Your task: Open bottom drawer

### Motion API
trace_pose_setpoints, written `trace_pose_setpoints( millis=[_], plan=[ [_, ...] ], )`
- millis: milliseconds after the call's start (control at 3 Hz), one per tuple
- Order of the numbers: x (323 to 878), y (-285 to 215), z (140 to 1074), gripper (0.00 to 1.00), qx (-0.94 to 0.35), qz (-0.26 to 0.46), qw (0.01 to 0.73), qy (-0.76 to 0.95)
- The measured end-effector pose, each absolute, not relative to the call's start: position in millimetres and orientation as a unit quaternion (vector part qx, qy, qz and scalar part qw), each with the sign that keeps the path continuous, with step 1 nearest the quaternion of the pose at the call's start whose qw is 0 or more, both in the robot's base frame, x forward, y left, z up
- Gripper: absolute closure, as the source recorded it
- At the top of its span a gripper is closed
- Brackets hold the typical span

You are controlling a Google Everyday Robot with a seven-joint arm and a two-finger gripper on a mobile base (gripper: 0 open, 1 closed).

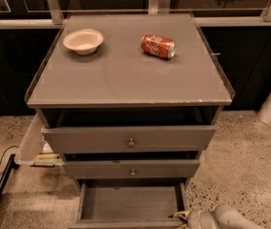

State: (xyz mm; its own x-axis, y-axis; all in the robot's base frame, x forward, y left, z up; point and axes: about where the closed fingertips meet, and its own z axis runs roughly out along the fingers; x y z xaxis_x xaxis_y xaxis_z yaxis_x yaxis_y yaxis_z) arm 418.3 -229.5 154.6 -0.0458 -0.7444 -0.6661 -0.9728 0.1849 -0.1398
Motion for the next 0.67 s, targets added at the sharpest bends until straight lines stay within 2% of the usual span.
trace_pose_setpoints(
  millis=[333,667],
  plan=[
    [409.0,-230.0,154.1,1.0,-0.611,0.181,0.32,0.701],
    [408.9,-229.1,154.7,0.81,-0.611,0.181,0.32,0.701]
  ],
)
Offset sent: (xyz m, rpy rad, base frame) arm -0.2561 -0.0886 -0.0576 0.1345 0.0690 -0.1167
